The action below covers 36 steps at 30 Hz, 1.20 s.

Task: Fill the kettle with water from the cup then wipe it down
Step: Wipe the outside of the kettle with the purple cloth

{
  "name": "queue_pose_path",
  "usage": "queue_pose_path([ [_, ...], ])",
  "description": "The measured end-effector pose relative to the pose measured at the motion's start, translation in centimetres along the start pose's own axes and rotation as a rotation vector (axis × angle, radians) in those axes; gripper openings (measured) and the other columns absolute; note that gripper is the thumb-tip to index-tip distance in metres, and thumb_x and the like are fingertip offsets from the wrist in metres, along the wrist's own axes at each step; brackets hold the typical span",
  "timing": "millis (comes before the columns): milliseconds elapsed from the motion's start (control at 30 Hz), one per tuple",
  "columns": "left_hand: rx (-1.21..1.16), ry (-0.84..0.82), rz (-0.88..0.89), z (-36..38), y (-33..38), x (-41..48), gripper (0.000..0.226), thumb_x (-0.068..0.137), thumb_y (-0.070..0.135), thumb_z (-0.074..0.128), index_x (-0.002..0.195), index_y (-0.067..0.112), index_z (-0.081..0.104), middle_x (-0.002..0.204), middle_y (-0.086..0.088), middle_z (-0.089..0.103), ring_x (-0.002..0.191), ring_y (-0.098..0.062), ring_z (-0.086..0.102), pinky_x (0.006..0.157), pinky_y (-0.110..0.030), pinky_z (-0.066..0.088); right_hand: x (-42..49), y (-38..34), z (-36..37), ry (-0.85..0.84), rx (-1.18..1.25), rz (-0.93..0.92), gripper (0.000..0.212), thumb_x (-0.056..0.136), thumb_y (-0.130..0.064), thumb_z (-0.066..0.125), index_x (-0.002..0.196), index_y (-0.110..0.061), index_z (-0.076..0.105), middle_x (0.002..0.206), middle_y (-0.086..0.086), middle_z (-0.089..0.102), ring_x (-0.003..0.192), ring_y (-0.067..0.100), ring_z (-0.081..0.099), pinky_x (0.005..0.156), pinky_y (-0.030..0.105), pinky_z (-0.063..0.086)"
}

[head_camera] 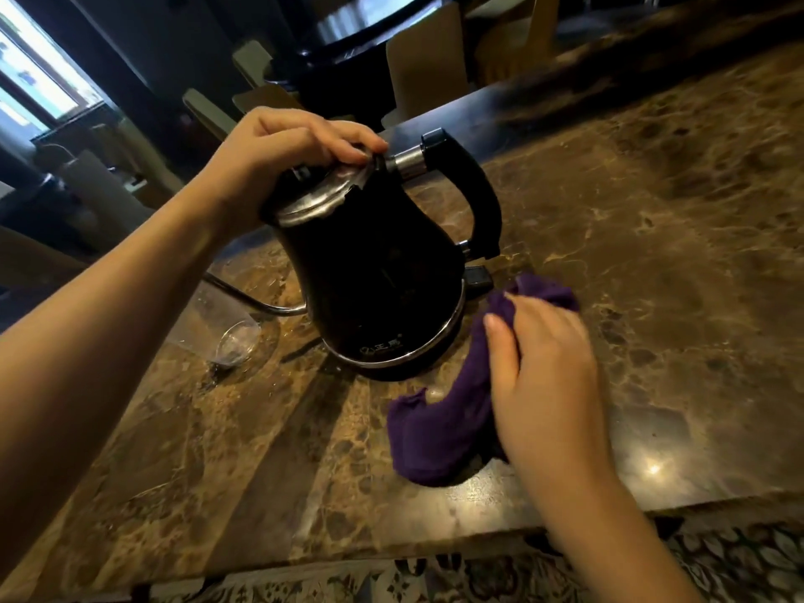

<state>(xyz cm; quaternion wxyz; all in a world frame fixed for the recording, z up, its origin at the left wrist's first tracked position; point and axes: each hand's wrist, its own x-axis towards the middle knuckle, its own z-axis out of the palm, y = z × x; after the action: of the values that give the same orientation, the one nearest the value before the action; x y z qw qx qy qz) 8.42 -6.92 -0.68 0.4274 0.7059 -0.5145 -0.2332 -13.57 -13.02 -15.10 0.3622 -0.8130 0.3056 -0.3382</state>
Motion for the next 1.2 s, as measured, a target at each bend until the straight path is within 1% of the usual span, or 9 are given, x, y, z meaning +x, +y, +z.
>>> queue_pose_path([
  [167, -0.013, -0.027, 0.032, -0.1, -0.3, 0.2, 0.035, 0.078, 0.006, 0.046, 0.068, 0.024, 0.074, 0.091, 0.009, 0.074, 0.099, -0.010, 0.064, 0.087, -0.022, 0.047, 4.4, 2.1, -3.0, 0.170, -0.093, -0.034, 0.033, 0.092, -0.021, 0.040, 0.096, 0.004, 0.062, 0.095, 0.022, 0.065, 0.092, 0.038, 0.055, 0.079, 0.034, 0.032],
  [433, -0.015, -0.032, 0.073, 0.0, -0.3, 1.0, 0.038, 0.078, 0.004, 0.046, 0.065, 0.024, 0.075, 0.087, 0.011, 0.075, 0.097, -0.008, 0.066, 0.086, -0.019, 0.048, 9.5, 4.9, -4.4, 0.134, -0.211, -0.129, 0.034, 0.094, -0.018, 0.039, 0.119, 0.001, 0.054, 0.123, 0.020, 0.058, 0.115, 0.035, 0.048, 0.099, 0.035, 0.033],
  [533, -0.032, -0.041, 0.082, 0.1, -0.2, 1.8, 0.039, 0.079, 0.002, 0.045, 0.066, 0.023, 0.075, 0.087, 0.011, 0.075, 0.097, -0.008, 0.066, 0.085, -0.017, 0.047, 10.2, 5.0, -4.4, -0.069, -0.331, -0.114, 0.049, 0.091, -0.034, 0.035, 0.128, -0.004, 0.050, 0.135, 0.018, 0.051, 0.126, 0.034, 0.042, 0.108, 0.044, 0.027],
  [633, -0.041, -0.050, 0.076, 0.5, -0.1, 2.7, 0.042, 0.082, -0.005, 0.044, 0.067, 0.020, 0.075, 0.087, 0.010, 0.076, 0.099, -0.008, 0.066, 0.084, -0.015, 0.047, 9.4, 4.4, -4.5, -0.391, -0.518, 0.048, 0.070, 0.088, -0.059, 0.038, 0.144, -0.019, 0.026, 0.154, 0.009, 0.024, 0.141, 0.030, 0.016, 0.112, 0.055, 0.011],
  [767, -0.026, -0.110, 0.079, 0.1, -0.1, 3.4, 0.043, 0.084, -0.005, 0.044, 0.072, 0.021, 0.076, 0.095, 0.011, 0.075, 0.106, -0.010, 0.064, 0.089, -0.017, 0.047, 6.7, 3.5, -5.0, -0.625, -0.579, 0.077, 0.102, 0.069, -0.069, 0.057, 0.147, -0.027, 0.007, 0.158, 0.009, 0.000, 0.143, 0.035, 0.000, 0.114, 0.049, 0.011],
  [900, 0.070, -0.157, 0.069, -0.6, 0.1, 3.6, 0.028, 0.082, 0.011, 0.052, 0.082, 0.027, 0.075, 0.113, 0.012, 0.068, 0.114, -0.007, 0.059, 0.096, -0.020, 0.046, 6.1, 3.4, -5.4, -0.478, -0.498, 0.016, 0.054, 0.076, -0.035, 0.068, 0.123, -0.022, 0.046, 0.133, 0.009, 0.041, 0.119, 0.034, 0.033, 0.100, 0.038, 0.032],
  [967, 0.140, -0.131, 0.043, -0.7, 0.4, 3.5, 0.024, 0.083, 0.014, 0.053, 0.092, 0.024, 0.073, 0.122, 0.008, 0.064, 0.116, -0.005, 0.057, 0.098, -0.022, 0.044, 6.2, 3.1, -6.3, -0.406, -0.472, -0.012, 0.036, 0.075, -0.022, 0.066, 0.108, -0.019, 0.051, 0.116, 0.008, 0.052, 0.108, 0.034, 0.043, 0.091, 0.037, 0.036],
  [1067, 0.243, -0.089, -0.001, -0.4, 1.2, 3.2, 0.026, 0.086, 0.019, 0.056, 0.110, 0.022, 0.067, 0.121, 0.000, 0.064, 0.112, -0.012, 0.060, 0.099, -0.027, 0.044, 6.6, 2.4, -8.3, -0.316, -0.362, -0.032, 0.032, 0.072, -0.018, 0.066, 0.102, -0.019, 0.053, 0.108, 0.008, 0.057, 0.105, 0.032, 0.048, 0.089, 0.040, 0.041],
  [1200, 0.301, 0.014, 0.015, 0.4, 2.5, 1.9, 0.027, 0.090, 0.027, 0.052, 0.116, 0.026, 0.061, 0.116, 0.007, 0.063, 0.099, -0.001, 0.058, 0.092, -0.021, 0.045, 6.9, 1.3, -10.2, -0.223, -0.372, -0.146, 0.035, 0.077, -0.015, 0.065, 0.110, -0.019, 0.053, 0.121, 0.004, 0.051, 0.117, 0.028, 0.040, 0.098, 0.038, 0.034],
])
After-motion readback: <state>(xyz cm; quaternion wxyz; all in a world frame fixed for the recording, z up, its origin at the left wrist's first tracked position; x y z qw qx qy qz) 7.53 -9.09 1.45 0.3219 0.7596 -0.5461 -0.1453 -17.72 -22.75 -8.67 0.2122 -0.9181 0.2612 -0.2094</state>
